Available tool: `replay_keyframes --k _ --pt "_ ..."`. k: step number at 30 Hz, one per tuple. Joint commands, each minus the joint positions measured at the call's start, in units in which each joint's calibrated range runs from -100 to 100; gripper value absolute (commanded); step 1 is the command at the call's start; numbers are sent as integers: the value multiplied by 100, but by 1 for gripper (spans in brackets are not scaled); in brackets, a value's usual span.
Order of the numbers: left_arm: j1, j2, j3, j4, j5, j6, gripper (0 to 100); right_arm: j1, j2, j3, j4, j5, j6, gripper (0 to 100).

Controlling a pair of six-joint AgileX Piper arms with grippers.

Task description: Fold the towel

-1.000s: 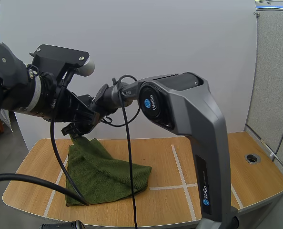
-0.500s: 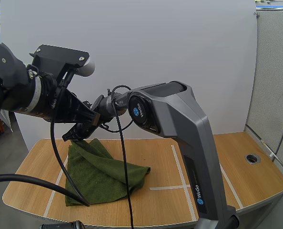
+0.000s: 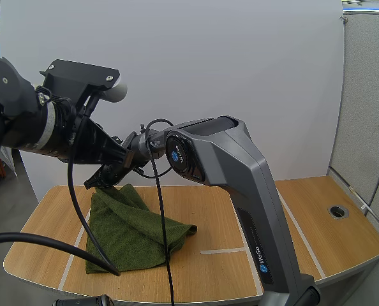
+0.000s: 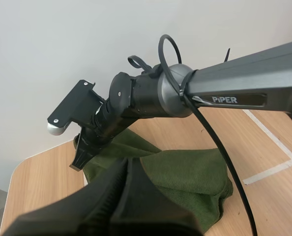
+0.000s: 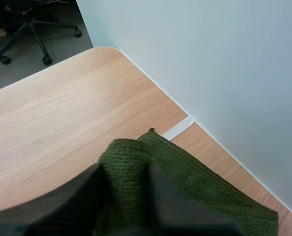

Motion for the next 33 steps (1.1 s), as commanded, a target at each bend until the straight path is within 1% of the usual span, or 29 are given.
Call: replay_keyframes --k 1,2,4,8,11,14,20,25,28,30,31,32,33 --pt "6 -29 -12 -118 42 -48 0 5 -71 -83 -1 168 -25 97" --pt "6 -29 -12 -118 42 -48 0 5 -128 -83 -15 270 -3 100" --pt "6 -29 -12 -118 42 -48 0 5 -264 -83 -194 560 144 100" --pt "6 -29 -12 -95 42 -15 0 -4 -675 -83 -898 1060 611 100" --pt "6 -29 -12 -9 42 -15 0 -99 -996 -51 -1214 1686 742 100" --pt "6 -29 -12 66 42 12 0 -249 -1264 96 -1349 2262 762 100" --pt "6 -29 -12 138 42 198 0 -680 -1817 662 -1348 3292 724 100" --pt "6 -18 0 138 42 245 0 -990 -2502 1354 -1361 3788 576 100" --pt "6 -18 190 179 42 245 0 -1103 -2966 1810 -1543 3853 576 100" --pt "6 -18 426 257 42 349 0 -1151 -3287 2129 -1768 3873 576 97" --pt "6 -18 536 283 42 373 0 -1161 -3467 2280 -1869 3913 576 94" --pt "6 -18 709 331 42 425 0 -1167 -3650 2393 -1951 3958 576 88" --pt "6 -18 827 369 42 474 0 -1167 -3842 2531 -2043 4065 600 80"
